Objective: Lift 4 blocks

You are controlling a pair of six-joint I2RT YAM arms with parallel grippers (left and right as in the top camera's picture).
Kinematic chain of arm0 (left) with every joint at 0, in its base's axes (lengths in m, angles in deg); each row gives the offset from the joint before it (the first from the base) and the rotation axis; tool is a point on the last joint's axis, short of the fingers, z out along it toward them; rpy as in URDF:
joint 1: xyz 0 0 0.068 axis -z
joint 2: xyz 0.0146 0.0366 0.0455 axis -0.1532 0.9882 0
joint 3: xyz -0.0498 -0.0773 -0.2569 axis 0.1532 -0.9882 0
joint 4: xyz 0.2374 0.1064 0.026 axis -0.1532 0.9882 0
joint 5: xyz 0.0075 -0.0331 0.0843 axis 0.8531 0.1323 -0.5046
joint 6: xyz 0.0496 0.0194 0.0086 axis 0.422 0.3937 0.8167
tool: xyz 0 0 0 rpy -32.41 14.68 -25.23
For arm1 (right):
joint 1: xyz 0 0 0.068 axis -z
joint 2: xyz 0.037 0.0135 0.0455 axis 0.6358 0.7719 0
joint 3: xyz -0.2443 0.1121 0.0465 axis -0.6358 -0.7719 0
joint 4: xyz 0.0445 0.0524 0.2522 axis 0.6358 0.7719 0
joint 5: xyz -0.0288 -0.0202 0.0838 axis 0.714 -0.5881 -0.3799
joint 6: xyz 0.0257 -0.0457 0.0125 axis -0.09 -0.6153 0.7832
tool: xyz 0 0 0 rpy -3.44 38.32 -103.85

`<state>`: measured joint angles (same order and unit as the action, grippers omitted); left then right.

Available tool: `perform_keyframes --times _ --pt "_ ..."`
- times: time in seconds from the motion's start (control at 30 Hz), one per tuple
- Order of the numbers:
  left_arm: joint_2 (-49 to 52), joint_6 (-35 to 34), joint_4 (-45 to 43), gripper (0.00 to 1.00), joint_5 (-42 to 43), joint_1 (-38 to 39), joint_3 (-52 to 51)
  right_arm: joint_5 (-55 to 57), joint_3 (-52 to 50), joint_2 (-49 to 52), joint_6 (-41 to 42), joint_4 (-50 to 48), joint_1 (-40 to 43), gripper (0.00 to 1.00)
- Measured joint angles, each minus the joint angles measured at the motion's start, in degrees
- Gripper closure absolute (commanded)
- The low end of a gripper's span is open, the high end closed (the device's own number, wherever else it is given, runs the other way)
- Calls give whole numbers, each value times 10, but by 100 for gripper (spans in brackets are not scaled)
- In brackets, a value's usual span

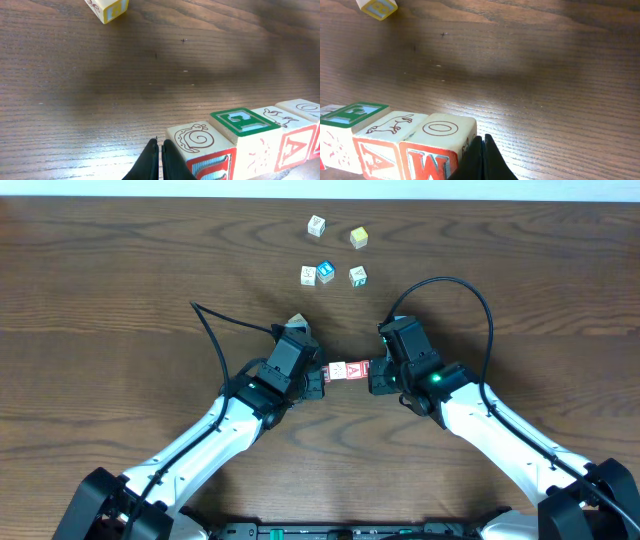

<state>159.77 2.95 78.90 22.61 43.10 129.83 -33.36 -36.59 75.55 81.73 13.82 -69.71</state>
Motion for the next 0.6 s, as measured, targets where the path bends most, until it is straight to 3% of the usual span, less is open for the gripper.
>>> perform_keyframes --times 0.6 --pt "0 0 0 93 0 0 0 0 3 0 0 5 0 99"
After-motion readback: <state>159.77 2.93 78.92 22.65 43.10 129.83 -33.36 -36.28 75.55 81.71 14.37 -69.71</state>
